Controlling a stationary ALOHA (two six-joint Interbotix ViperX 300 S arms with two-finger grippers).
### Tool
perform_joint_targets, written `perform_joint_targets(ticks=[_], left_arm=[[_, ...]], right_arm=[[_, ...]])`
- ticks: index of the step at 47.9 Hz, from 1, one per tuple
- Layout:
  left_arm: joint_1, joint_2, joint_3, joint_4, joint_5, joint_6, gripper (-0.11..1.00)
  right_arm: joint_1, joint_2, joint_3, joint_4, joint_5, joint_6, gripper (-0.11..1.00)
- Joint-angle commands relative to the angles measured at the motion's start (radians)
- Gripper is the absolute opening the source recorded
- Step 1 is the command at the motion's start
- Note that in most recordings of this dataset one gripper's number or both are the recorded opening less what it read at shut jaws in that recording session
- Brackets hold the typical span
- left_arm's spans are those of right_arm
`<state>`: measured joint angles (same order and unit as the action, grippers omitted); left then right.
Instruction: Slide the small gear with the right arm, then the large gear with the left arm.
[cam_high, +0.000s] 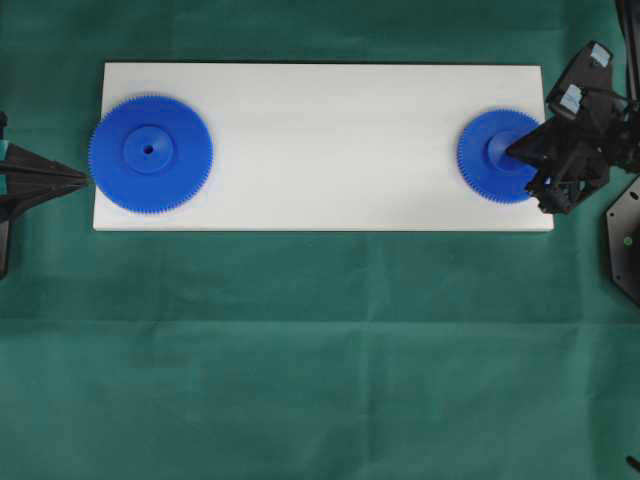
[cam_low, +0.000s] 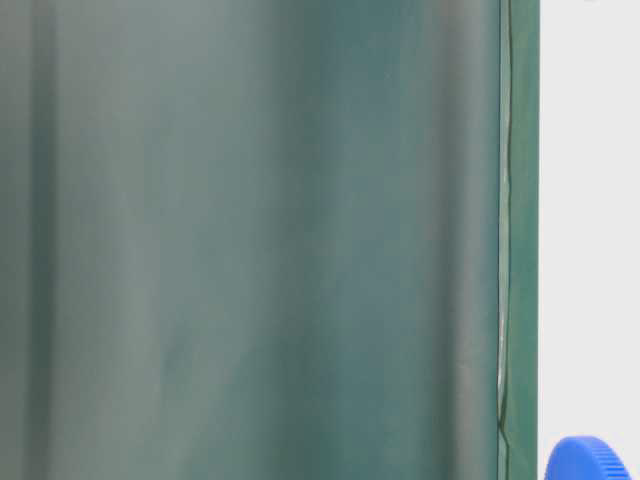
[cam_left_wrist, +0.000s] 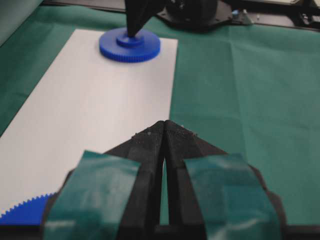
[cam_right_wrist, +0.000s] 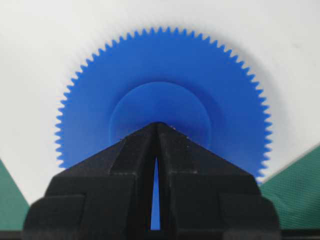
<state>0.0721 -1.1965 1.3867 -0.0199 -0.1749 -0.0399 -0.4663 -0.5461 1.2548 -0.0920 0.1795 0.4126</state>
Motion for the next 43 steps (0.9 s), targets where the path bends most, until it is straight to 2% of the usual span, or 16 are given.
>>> perform_joint_targets(ticks=[1, 19, 37, 43], left_arm=[[-0.002, 0.014, -0.011, -0.002, -0.005, 0.002, -0.01], [-0.003, 0.014, -0.011, -0.002, -0.005, 0.002, -0.01], [-0.002, 0.015, -0.011, -0.003, -0.008, 0.002, -0.01], [-0.002, 0.015, -0.009, -0.002, -0.011, 0.002, -0.01]], right_arm=[[-0.002, -0.037, -0.029, -0.015, 0.005, -0.002, 0.52], [-0.002, -0.158, -0.066, -0.089, -0.014, -0.002, 0.52], [-0.002, -0.249, -0.069, -0.117, -0.049, -0.003, 0.53], [0.000, -0.259, -0.067, -0.129, -0.100, -0.009, 0.53]])
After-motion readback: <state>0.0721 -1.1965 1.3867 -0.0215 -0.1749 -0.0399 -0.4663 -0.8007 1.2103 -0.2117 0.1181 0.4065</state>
